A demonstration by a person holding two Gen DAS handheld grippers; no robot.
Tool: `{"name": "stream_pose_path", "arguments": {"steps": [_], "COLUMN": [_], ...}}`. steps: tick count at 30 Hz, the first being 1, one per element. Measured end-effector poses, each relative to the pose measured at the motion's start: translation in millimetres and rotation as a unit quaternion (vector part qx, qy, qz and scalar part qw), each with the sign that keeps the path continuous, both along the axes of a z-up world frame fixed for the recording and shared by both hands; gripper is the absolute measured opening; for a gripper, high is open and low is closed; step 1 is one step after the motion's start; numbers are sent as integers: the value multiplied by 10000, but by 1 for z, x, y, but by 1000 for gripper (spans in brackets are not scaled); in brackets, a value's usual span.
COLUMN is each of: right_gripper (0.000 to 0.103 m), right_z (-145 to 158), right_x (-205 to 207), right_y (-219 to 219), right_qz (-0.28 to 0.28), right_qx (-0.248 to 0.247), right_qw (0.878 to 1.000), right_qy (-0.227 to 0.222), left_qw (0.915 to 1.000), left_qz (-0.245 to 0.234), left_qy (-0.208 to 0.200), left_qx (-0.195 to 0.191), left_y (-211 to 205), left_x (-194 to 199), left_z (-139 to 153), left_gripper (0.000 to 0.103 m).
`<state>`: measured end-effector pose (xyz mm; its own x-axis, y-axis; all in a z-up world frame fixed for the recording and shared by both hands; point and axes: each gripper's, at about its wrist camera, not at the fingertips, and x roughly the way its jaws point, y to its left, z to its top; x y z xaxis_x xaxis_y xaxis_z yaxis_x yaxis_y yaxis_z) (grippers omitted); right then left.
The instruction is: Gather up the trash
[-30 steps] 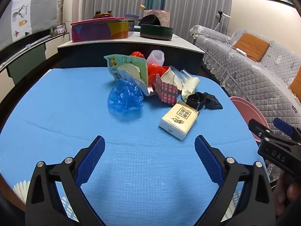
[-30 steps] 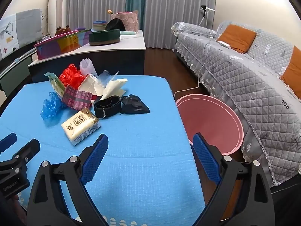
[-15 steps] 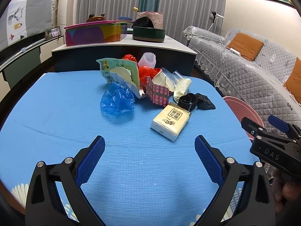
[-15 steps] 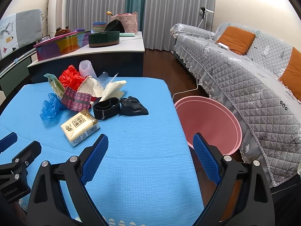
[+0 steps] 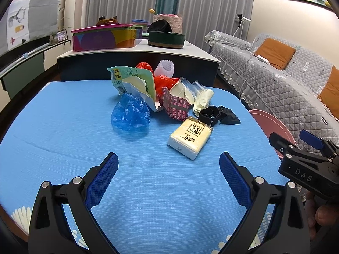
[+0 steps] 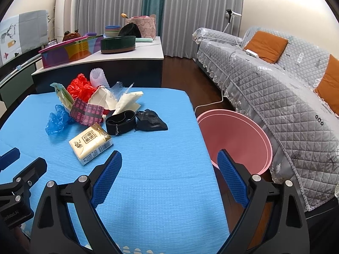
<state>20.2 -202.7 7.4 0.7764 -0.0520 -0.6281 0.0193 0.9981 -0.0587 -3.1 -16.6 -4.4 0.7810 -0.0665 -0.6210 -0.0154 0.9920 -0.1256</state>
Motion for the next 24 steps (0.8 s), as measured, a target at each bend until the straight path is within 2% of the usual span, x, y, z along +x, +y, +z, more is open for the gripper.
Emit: {"name": "stream_pose_path", "arguments": {"steps": [14,24], "right_gripper": [89,88], "right_z": [3,3], "right_x": [-1,-1], "right_y": [1,0], "right_qz": [-29,-4], "right_qx": [-53,85], "right_qw": [9999,10000], "right_qy": [-97,-36], "left_qw": [10000,10000], "left_qz": [-10,-23], "left_qy": [-3,-4], "left_qx": [-2,0], "left_y": [-1,-3], "left_x": [0,0], "left_z": [0,0], "left_gripper": [93,93]}}
